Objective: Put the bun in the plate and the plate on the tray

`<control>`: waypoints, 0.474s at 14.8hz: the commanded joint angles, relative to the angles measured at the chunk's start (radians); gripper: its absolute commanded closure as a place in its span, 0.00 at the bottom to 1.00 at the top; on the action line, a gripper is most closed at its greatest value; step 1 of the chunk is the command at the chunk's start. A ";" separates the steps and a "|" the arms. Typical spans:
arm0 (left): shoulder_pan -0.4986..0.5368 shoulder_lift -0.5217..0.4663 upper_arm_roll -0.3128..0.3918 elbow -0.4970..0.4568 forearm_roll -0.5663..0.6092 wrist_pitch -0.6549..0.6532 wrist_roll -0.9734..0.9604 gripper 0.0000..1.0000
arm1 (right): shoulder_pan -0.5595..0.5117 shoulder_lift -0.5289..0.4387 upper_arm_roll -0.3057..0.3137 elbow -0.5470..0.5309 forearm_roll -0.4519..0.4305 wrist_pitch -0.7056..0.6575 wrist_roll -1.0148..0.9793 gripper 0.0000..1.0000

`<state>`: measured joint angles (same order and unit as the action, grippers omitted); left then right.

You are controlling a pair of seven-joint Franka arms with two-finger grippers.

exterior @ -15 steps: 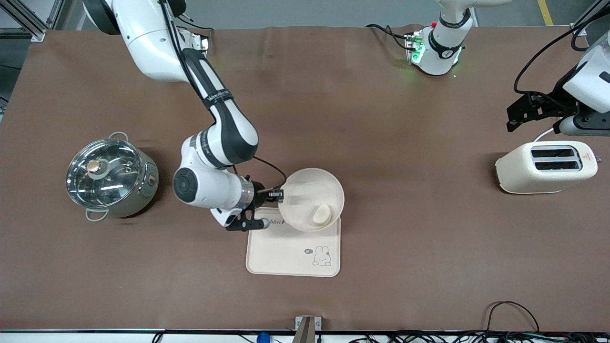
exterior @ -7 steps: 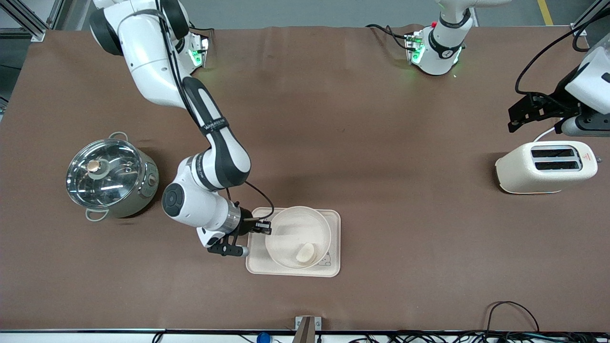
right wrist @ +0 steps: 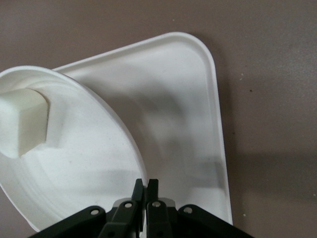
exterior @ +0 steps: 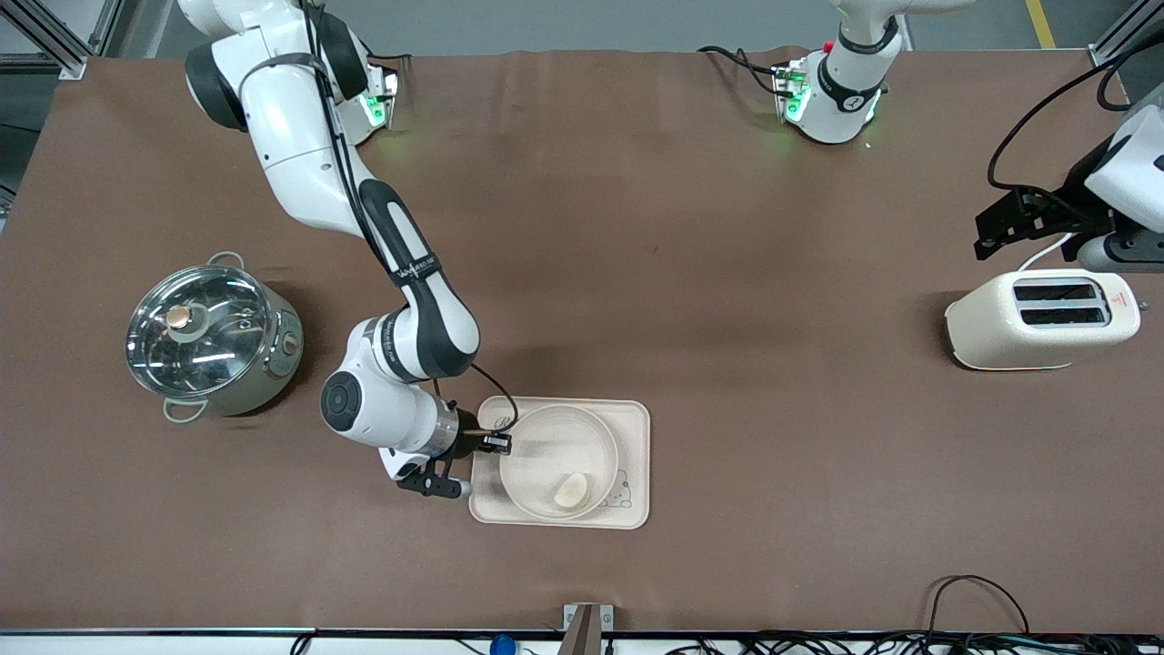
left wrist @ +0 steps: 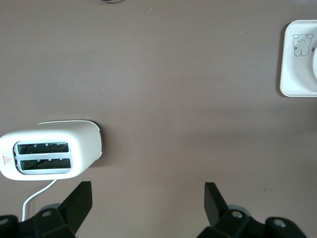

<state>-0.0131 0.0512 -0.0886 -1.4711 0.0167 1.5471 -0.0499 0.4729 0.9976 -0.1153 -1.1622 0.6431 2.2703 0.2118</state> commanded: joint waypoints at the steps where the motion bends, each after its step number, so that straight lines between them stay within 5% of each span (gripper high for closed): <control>1: 0.022 -0.004 0.001 0.011 -0.015 -0.007 0.045 0.00 | -0.008 0.012 0.009 0.027 0.003 -0.009 0.014 0.83; 5: 0.025 -0.001 0.003 0.011 -0.015 -0.005 0.045 0.00 | -0.007 -0.013 0.005 0.027 -0.020 -0.015 0.014 0.09; 7: 0.024 0.001 0.001 0.011 -0.015 -0.007 0.045 0.00 | -0.019 -0.074 0.002 0.027 -0.110 -0.072 0.011 0.00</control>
<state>0.0093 0.0515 -0.0885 -1.4701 0.0167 1.5470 -0.0200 0.4723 0.9935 -0.1182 -1.1281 0.6026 2.2626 0.2115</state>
